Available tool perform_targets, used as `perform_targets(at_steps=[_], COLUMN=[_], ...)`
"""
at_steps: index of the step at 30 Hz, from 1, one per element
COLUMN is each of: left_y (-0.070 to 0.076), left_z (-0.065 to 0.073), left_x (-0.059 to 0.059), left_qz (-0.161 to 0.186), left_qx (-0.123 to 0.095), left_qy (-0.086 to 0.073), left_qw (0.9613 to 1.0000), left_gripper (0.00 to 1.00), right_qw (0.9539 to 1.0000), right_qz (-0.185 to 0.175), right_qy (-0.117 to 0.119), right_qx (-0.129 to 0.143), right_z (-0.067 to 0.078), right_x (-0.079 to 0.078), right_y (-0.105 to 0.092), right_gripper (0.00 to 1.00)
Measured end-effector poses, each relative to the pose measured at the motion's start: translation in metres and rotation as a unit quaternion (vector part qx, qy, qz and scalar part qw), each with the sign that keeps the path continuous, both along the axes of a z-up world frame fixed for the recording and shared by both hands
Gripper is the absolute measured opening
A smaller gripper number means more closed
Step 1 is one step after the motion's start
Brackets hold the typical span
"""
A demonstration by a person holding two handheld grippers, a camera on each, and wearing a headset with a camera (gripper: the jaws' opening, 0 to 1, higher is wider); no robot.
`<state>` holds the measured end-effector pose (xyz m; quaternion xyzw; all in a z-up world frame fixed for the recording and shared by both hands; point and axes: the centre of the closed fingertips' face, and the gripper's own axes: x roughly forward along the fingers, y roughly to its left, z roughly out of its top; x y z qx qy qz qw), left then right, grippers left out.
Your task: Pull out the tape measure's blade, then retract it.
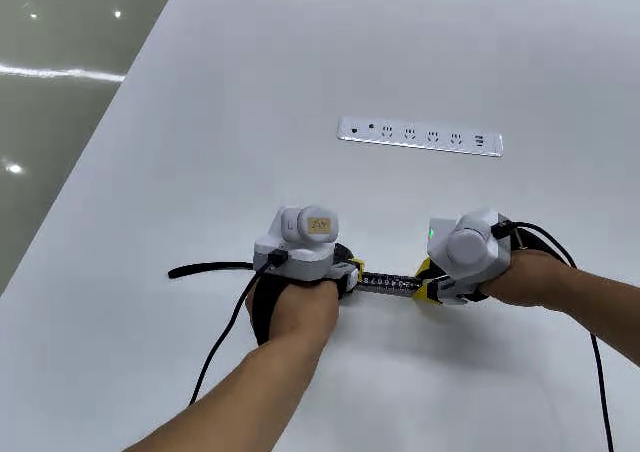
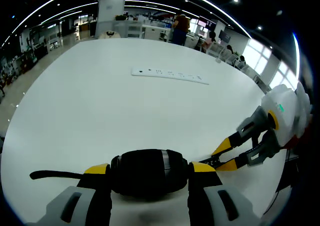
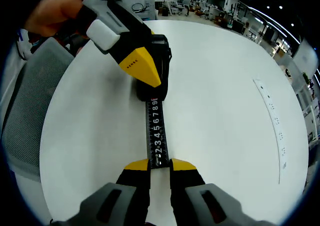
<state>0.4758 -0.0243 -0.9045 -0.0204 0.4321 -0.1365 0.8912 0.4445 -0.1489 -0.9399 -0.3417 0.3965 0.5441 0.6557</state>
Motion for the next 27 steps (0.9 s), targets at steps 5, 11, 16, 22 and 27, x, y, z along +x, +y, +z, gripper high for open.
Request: perform_targets(at_steps=[5, 11, 16, 22, 27], left_y=[0.0, 0.0, 0.0, 0.0, 0.0], left_z=[0.0, 0.0, 0.001, 0.001, 0.0], left_x=[0.0, 0.001, 0.0, 0.0, 0.001], left_qz=[0.0, -0.004, -0.003, -0.003, -0.003], left_qx=[0.006, 0.009, 0.008, 0.007, 0.006], left_qy=[-0.003, -0.002, -0.003, -0.003, -0.002], left_qw=[1.0, 0.9999, 1.0, 1.0, 1.0], left_gripper=[0.58, 0.58, 0.58, 0.58, 0.58], right_qw=[1.0, 0.9999, 0.9999, 0.9999, 0.9998], right_qz=[0.003, 0.01, 0.01, 0.011, 0.013], right_qy=[-0.001, -0.003, -0.004, -0.004, -0.007], right_qx=[0.0, 0.004, 0.008, 0.009, 0.01], right_z=[0.0, 0.001, 0.001, 0.001, 0.001], right_x=[0.0, 0.001, 0.002, 0.003, 0.004], right_y=[0.003, 0.01, 0.015, 0.019, 0.025], right_gripper=[0.14, 0.14, 0.14, 0.14, 0.14])
